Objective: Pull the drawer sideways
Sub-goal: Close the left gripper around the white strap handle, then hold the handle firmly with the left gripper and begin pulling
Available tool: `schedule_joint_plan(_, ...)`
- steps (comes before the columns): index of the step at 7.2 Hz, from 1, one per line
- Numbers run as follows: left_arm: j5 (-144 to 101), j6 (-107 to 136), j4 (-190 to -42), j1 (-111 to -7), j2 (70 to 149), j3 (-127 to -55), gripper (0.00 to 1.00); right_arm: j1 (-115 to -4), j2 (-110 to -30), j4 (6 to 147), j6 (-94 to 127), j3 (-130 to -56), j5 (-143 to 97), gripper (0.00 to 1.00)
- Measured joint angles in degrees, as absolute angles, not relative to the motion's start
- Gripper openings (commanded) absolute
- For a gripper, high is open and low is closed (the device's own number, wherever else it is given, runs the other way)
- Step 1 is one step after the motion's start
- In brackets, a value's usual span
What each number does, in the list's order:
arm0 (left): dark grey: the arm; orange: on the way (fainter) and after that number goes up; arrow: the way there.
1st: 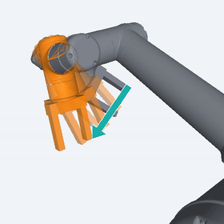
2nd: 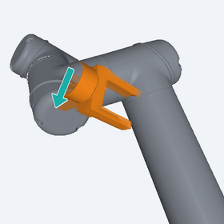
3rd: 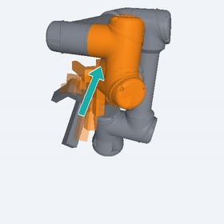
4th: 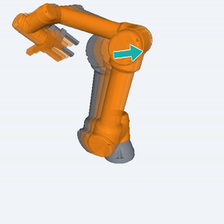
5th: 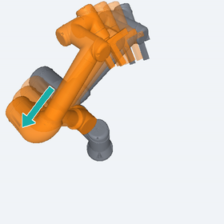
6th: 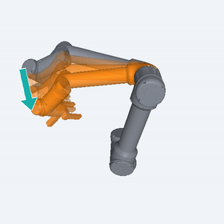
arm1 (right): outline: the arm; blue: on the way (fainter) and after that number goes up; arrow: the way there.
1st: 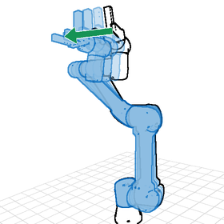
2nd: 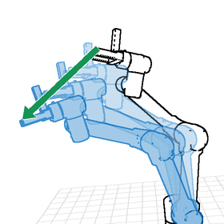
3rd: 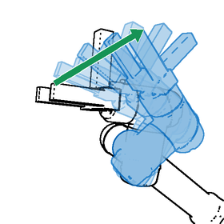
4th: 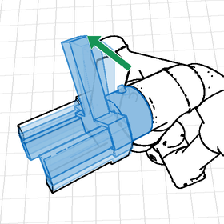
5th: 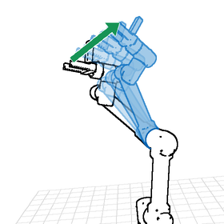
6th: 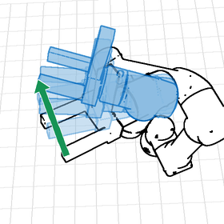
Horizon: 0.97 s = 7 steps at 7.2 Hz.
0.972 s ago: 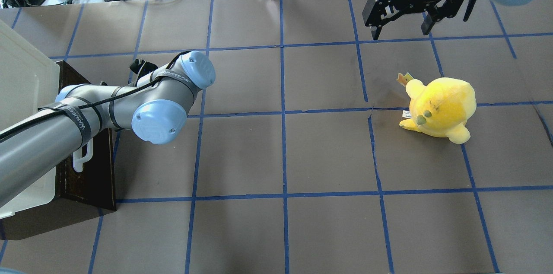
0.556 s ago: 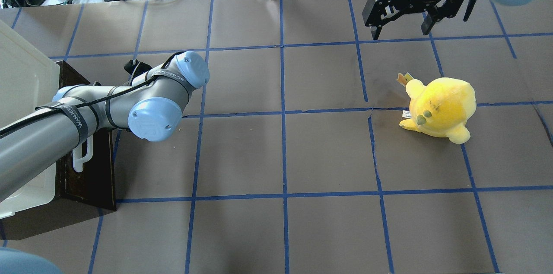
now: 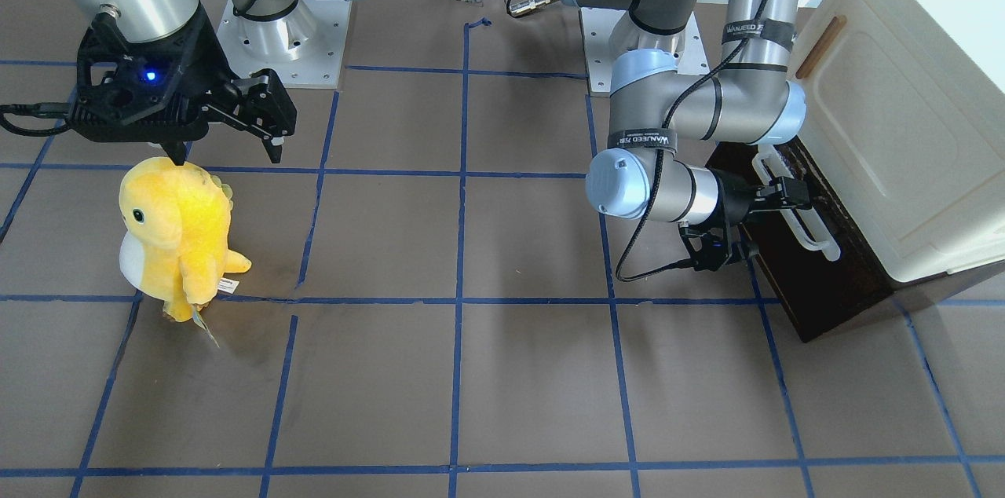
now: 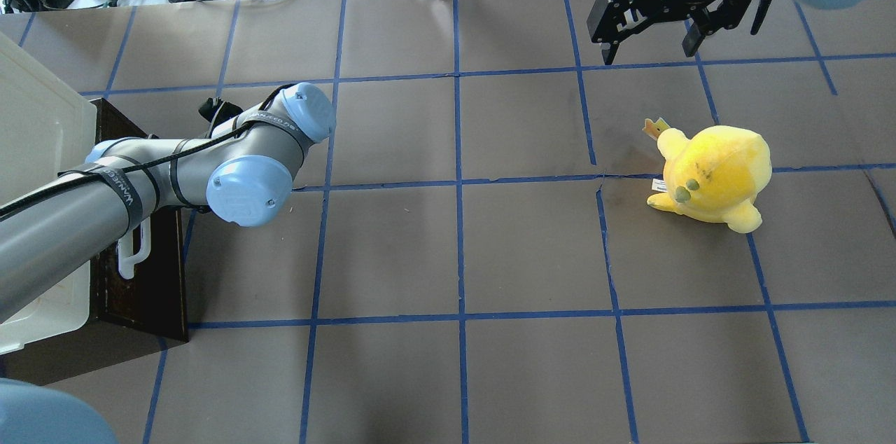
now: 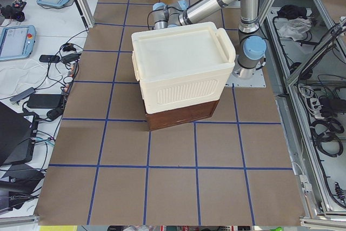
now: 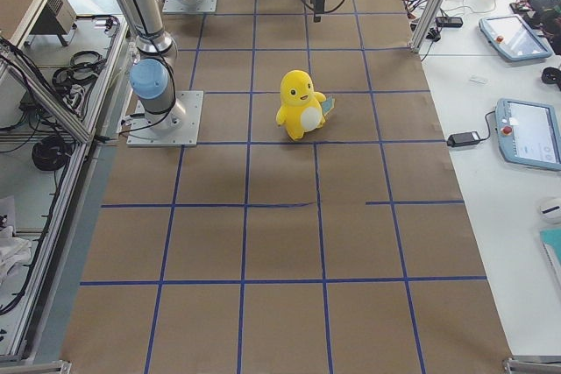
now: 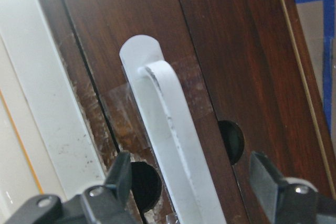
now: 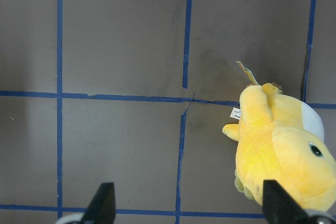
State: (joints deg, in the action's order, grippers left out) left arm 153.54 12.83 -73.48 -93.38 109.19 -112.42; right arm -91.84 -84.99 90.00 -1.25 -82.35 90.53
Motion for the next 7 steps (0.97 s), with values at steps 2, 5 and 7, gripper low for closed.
schedule_joint_plan(2,153.5,12.7,-73.5,-93.3,109.6,-112.2,0.65,-91.8,-85.0,90.0,-1.3,-82.4,90.5,1.0)
schedule_joint_plan(5,153.6,12.5,-73.5,-93.3,109.8,-112.2,0.63,-91.8,-85.0,90.0,-1.3,-82.4,90.5,1.0)
schedule_joint_plan(7,153.7,12.5,-73.5,-93.3,109.8,-112.3,0.63,-91.8,-85.0,90.0,-1.2,-82.4,90.5,1.0)
